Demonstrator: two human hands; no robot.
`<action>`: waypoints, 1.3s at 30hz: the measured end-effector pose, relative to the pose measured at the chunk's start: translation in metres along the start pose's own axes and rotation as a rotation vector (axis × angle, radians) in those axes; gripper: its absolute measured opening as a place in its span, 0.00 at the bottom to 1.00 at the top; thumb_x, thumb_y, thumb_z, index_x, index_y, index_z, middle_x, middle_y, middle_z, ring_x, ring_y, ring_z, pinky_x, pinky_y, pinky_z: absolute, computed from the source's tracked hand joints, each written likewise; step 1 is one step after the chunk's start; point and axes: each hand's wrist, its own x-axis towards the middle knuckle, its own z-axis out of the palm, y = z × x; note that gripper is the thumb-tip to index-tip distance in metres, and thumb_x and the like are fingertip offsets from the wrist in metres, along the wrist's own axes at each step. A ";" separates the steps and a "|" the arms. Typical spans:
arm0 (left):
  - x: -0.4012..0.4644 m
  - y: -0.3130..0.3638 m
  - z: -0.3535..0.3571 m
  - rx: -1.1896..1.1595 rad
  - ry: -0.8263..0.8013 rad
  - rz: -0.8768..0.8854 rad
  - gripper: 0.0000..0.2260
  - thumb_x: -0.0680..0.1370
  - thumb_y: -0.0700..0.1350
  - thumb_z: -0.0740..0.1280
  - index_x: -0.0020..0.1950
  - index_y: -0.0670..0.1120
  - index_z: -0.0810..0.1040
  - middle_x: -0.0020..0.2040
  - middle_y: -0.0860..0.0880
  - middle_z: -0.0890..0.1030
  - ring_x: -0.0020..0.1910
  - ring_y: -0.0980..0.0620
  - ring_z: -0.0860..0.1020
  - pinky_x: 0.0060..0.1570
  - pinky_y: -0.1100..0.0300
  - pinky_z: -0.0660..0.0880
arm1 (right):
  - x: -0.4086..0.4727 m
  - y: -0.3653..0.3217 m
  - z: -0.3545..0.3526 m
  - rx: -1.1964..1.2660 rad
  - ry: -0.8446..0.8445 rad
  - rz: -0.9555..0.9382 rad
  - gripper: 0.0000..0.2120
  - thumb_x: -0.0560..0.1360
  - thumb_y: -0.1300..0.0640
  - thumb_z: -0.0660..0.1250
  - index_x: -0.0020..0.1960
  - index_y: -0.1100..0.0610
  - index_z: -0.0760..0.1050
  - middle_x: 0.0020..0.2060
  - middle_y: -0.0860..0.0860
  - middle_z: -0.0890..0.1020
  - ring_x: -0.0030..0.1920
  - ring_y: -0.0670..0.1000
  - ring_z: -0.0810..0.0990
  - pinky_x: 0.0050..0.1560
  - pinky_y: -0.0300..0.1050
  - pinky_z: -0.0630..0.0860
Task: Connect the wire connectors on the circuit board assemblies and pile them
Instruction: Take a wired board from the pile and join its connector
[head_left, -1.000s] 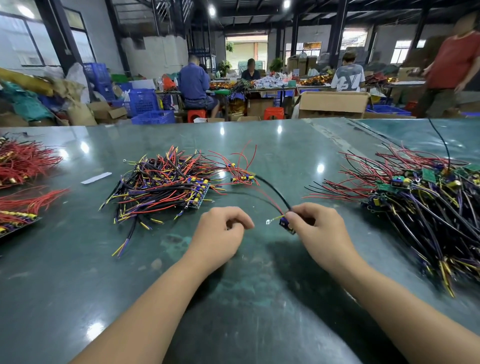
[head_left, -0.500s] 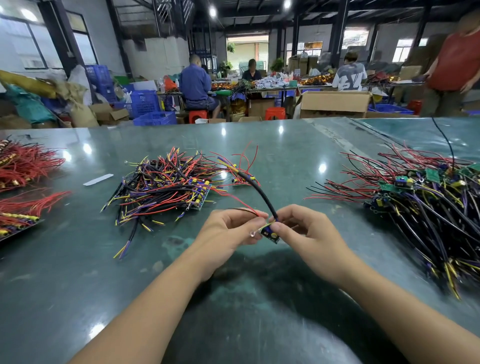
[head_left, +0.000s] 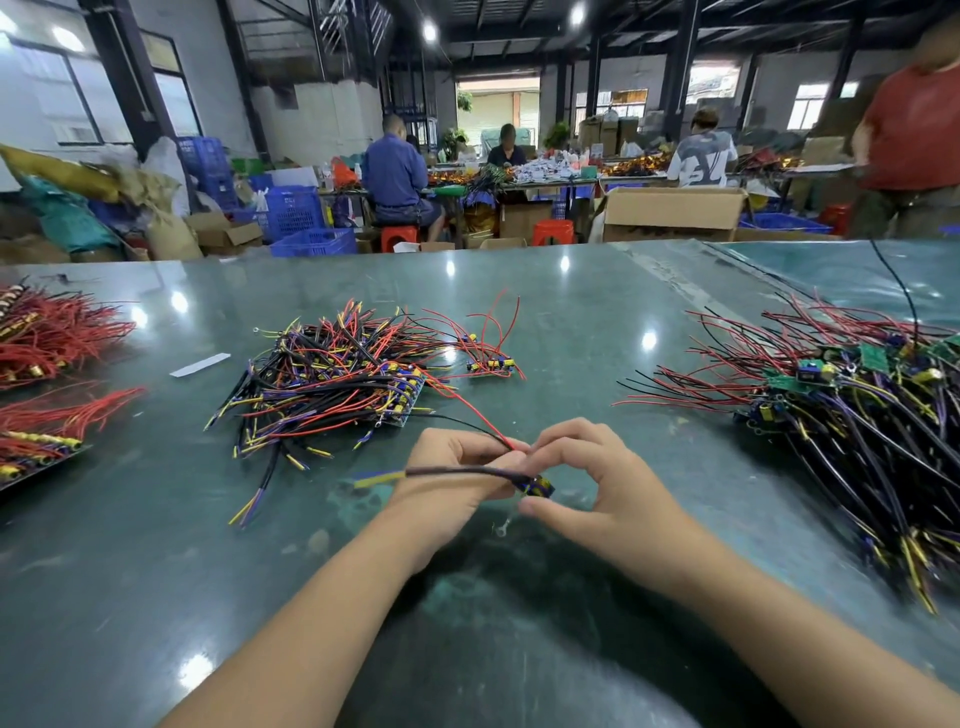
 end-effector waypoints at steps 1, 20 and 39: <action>-0.001 0.000 0.000 -0.034 -0.004 0.004 0.07 0.74 0.33 0.69 0.40 0.42 0.84 0.42 0.47 0.85 0.39 0.51 0.82 0.43 0.61 0.80 | 0.000 0.001 0.000 -0.017 0.007 -0.006 0.11 0.68 0.61 0.75 0.41 0.47 0.78 0.48 0.41 0.76 0.56 0.45 0.73 0.58 0.33 0.66; -0.003 0.004 0.004 -0.181 0.084 0.055 0.08 0.77 0.36 0.66 0.41 0.41 0.83 0.40 0.47 0.85 0.35 0.52 0.82 0.39 0.64 0.79 | 0.004 -0.003 0.000 0.615 0.160 0.216 0.11 0.74 0.67 0.67 0.39 0.61 0.66 0.39 0.59 0.84 0.38 0.53 0.84 0.40 0.39 0.78; 0.000 0.005 0.005 -0.042 0.167 0.060 0.08 0.75 0.39 0.69 0.37 0.41 0.82 0.30 0.49 0.81 0.28 0.58 0.76 0.33 0.67 0.75 | 0.006 -0.006 0.000 0.591 0.187 0.285 0.10 0.72 0.68 0.70 0.39 0.61 0.68 0.37 0.56 0.83 0.38 0.55 0.85 0.43 0.46 0.81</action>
